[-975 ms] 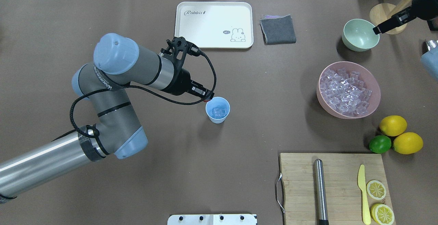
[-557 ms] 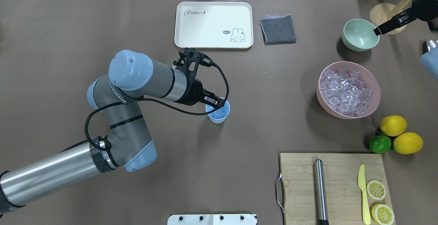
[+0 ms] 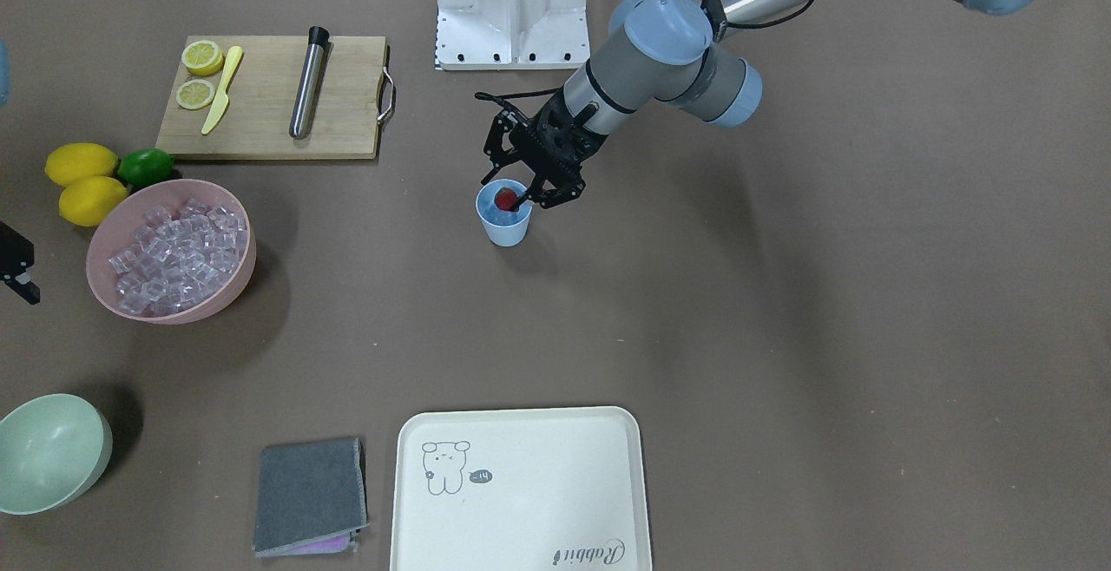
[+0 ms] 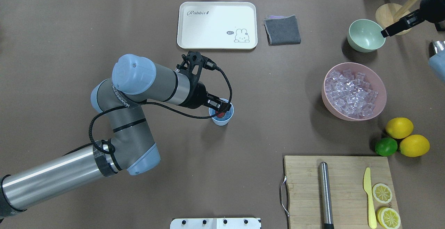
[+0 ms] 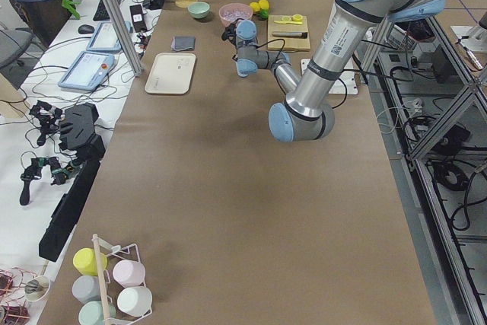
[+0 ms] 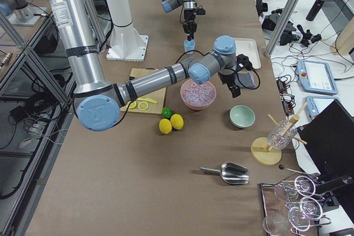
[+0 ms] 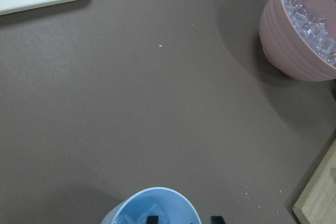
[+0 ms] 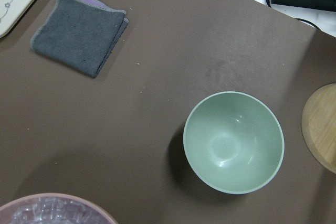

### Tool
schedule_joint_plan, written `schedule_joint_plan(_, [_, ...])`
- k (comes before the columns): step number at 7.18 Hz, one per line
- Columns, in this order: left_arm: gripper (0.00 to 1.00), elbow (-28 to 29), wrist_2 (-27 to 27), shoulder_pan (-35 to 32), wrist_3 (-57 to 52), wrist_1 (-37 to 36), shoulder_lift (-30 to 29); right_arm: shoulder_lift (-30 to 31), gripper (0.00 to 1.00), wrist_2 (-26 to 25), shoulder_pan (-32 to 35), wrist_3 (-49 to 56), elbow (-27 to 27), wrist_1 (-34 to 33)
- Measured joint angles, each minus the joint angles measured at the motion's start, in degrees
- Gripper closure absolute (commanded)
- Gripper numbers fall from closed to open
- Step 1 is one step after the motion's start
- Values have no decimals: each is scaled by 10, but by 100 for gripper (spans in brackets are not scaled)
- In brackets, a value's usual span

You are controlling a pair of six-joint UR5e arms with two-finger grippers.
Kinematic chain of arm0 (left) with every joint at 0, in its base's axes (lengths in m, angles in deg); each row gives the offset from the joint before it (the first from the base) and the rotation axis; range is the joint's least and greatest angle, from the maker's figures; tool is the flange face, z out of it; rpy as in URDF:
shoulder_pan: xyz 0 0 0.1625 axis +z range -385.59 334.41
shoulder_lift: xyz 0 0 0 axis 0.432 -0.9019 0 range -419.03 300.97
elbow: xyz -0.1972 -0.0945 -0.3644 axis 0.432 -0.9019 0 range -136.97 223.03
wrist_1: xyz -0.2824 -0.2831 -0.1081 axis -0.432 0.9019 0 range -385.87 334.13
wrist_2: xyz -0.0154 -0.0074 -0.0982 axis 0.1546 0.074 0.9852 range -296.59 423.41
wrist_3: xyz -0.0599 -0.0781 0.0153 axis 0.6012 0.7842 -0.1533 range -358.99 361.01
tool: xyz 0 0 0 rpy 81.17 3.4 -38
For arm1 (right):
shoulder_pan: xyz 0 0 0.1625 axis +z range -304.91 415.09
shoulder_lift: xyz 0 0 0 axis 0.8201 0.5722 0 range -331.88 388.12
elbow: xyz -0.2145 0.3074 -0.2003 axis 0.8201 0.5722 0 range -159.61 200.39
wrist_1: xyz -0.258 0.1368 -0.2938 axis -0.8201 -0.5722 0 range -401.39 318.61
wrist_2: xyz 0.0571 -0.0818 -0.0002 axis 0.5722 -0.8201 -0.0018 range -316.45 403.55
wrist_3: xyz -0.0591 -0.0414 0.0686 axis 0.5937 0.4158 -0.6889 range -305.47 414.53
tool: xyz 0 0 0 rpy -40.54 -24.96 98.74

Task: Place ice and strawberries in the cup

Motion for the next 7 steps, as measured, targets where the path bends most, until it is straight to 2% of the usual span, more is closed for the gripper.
schedule_joint_plan(4, [3, -2, 1, -12, -1, 1, 0, 1, 0, 12, 7, 1, 0, -2])
schedule_joint_plan(5, [3, -4, 17, -35, -2, -3, 1, 4, 0, 23, 14, 3, 2, -6])
schedule_joint_plan(7, [3, -4, 105, -112, -9, -23, 3, 15, 0, 39, 29, 6, 5, -15])
